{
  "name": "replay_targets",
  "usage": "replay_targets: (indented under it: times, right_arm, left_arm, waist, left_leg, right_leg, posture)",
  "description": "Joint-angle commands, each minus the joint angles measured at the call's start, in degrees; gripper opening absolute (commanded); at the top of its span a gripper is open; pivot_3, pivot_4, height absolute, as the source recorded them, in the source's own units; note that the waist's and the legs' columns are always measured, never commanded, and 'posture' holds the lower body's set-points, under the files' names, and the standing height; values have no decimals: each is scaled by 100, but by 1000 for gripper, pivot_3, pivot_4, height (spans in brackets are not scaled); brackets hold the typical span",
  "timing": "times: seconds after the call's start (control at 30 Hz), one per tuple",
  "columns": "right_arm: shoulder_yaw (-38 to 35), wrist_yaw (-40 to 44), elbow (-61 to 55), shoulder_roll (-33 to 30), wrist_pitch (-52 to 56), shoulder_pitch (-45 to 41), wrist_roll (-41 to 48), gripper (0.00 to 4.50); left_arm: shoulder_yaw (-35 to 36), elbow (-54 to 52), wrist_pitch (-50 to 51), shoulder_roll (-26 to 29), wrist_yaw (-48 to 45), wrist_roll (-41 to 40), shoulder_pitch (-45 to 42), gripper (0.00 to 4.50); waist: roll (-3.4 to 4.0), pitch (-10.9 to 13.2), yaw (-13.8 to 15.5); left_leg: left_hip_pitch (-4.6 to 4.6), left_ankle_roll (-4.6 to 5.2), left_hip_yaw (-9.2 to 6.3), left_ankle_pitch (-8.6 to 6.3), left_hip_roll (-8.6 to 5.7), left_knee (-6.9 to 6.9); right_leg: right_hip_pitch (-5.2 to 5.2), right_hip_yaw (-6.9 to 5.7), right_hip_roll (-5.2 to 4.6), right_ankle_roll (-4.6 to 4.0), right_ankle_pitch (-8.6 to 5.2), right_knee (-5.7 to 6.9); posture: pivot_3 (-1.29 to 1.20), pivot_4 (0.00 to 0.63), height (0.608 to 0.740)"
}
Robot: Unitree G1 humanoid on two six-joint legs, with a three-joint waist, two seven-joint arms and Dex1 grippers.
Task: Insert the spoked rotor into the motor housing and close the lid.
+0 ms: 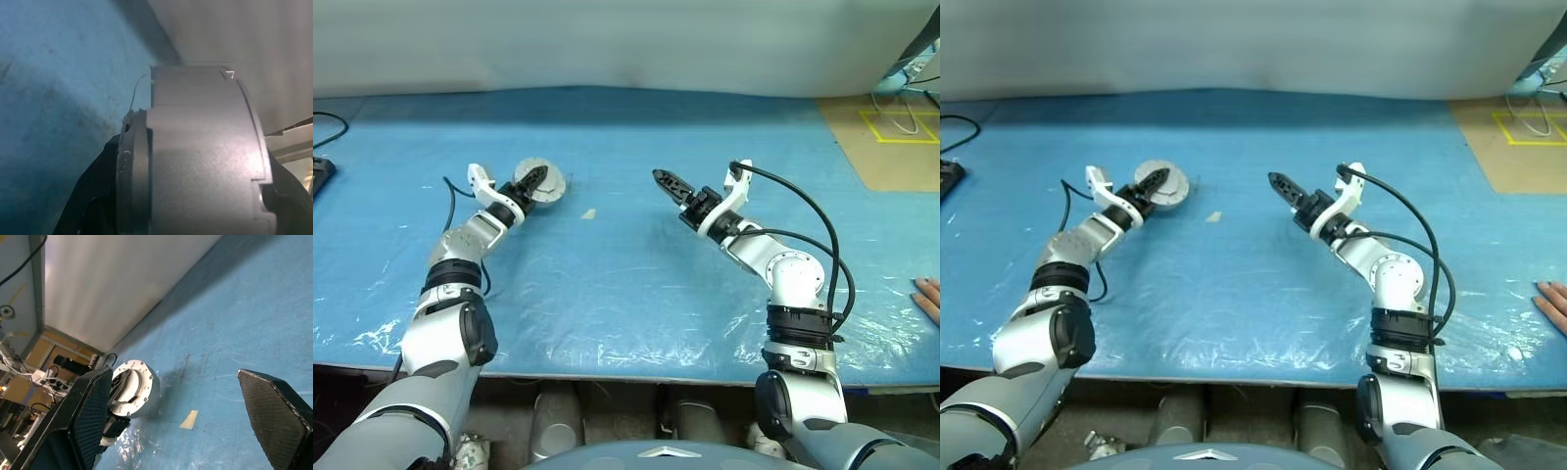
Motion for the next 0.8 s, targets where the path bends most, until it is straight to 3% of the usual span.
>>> replay_targets:
  times: [0.03,0.13,0.53,0.67,0.8]
  right_arm:
    - [0,55,-187,75,-55,-22,-13,4369]
    - [183,95,-134,42,-51,27,-303,4369]
    - [269,370,-277,118,-155,105,-485,4369]
    - [1038,424,-831,-207,-1503,244,-2123,4369]
    - [1426,-170,-952,-454,-2252,396,-3525,4369]
  left_arm:
    - [85,-152,-185,56,-35,23,-132,3417]
    - [11,108,-475,180,261,337,-130,4482]
    - [62,692,-1152,1011,-51,732,-264,4482]
    - [-343,161,-1908,1049,49,1295,-112,4482]
    - [-1147,-1668,-2584,641,186,1994,740,4482]
  waist:
    - [-3,2,-3]
    - [-3,2,-18]
    - [-3,2,-23]
    - [-3,2,-2]
    - [-4,1,-10]
  left_leg:
    - [0,0,-1,0,0,2]
    - [7,0,-1,0,-1,5]
    - [18,0,-1,0,-1,6]
    - [15,0,-1,0,0,6]
    - [12,-1,-5,0,-1,11]
  right_leg:
    - [0,1,0,0,0,2]
    - [5,3,0,0,0,6]
    - [10,5,-1,0,0,12]
    - [10,2,-1,0,0,11]
    - [14,0,-6,1,0,10]
  posture:
    - [0,150,740]
    - [0,150,740]
    - [0,150,740]
    - [0,150,740]
    - [0,150,740]
